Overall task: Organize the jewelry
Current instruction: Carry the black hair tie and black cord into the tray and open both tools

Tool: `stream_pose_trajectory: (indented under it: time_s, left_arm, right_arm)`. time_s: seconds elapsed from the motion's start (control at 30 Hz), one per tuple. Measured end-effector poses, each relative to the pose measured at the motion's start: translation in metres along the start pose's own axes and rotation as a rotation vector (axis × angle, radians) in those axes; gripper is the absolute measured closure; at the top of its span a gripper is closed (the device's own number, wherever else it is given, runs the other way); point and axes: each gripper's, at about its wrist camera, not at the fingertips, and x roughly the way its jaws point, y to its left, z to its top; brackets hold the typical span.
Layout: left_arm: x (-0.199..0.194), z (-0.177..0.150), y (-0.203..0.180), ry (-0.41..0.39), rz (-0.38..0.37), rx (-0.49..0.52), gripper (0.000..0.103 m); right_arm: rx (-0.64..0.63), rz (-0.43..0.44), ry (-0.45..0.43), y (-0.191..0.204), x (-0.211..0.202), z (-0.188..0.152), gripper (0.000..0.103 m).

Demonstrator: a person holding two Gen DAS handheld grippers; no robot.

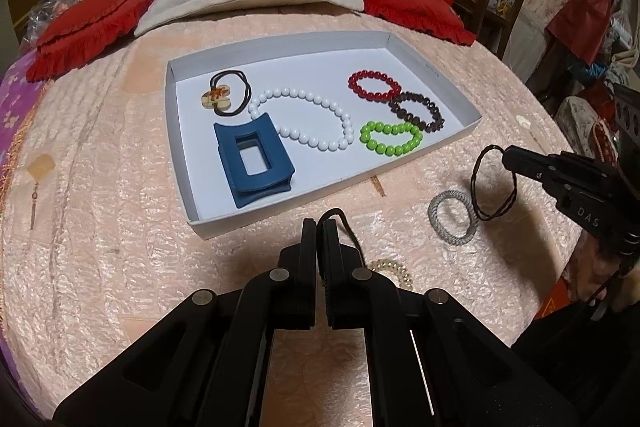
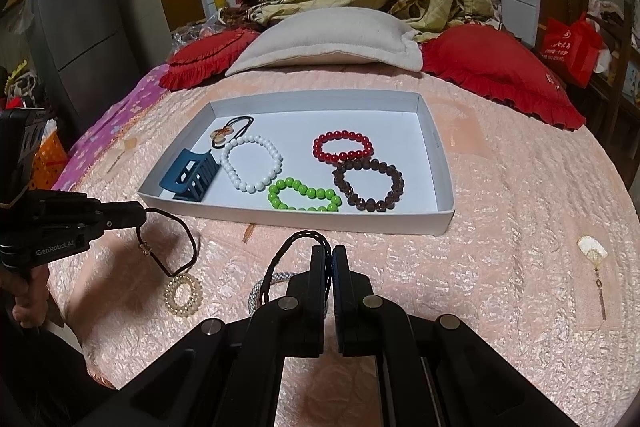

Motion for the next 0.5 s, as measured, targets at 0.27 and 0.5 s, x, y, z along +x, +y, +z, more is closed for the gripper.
stream_pose_trajectory:
  time_s: [0.27,0.5]
  left_arm:
    - [-0.006,0.006,-0.008,-0.025,-0.035,0.0,0.101]
    - [-0.005,0.009,-0.014,-0.026,-0.043,0.001,0.101]
  right_arm:
    - [0.005,0.003,-0.007,0.0,-0.002,0.003,0.1]
    - [0.002,0.003,-0.006,0.002,-0.002,0.004,0.1]
